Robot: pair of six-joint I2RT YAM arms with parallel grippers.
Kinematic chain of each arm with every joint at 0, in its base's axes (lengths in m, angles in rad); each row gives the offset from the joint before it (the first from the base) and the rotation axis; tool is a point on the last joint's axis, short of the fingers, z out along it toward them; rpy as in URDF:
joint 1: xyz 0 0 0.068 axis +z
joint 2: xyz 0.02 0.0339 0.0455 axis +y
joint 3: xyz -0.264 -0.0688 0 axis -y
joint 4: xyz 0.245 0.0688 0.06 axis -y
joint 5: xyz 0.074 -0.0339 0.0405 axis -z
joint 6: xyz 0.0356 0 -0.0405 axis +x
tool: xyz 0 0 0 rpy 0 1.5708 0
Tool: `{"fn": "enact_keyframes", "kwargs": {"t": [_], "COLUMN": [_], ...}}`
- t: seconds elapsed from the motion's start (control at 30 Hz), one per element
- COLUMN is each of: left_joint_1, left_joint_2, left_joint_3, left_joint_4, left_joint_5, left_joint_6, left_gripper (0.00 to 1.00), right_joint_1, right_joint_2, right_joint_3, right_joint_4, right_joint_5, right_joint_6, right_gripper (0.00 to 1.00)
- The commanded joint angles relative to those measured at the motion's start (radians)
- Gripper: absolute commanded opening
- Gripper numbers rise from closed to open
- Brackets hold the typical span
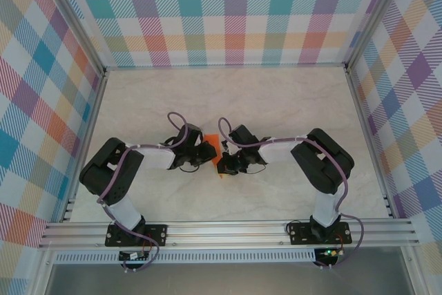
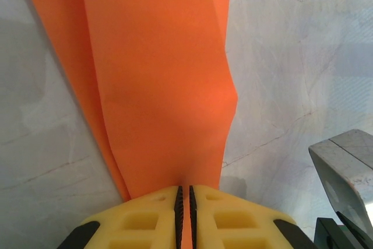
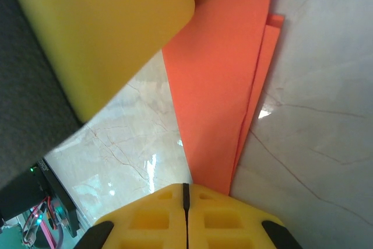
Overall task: Fold a paper plane with a square sheet of paper (pick it up from the middle)
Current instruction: Fold the wing for the fifth time at the center of the table.
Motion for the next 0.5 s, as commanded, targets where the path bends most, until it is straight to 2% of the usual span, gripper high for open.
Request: {"fn": "enact_keyframes", "kwargs": {"t": [0.0, 0.47], "left_joint_1": [0.058, 0.138], "left_joint_2": [0.032, 0.091], "left_joint_3": [0.008, 0.095], "left_joint_4": [0.009, -0.046], "left_joint_5": [-0.047, -0.030], "left_joint_6": [0.051, 0.124], "left_gripper": [0.16, 0.16], "right_joint_1": [0.004, 0.004], "right_joint_2": [0.052, 0.054], "right_joint_3": [-0.052, -0.081], "right_joint_4": [-0.134, -0.159], "right_joint_5": [0.077, 0.097], "right_joint_6": [-0.020, -0.022], "right_gripper": [0.06, 0.06]}}
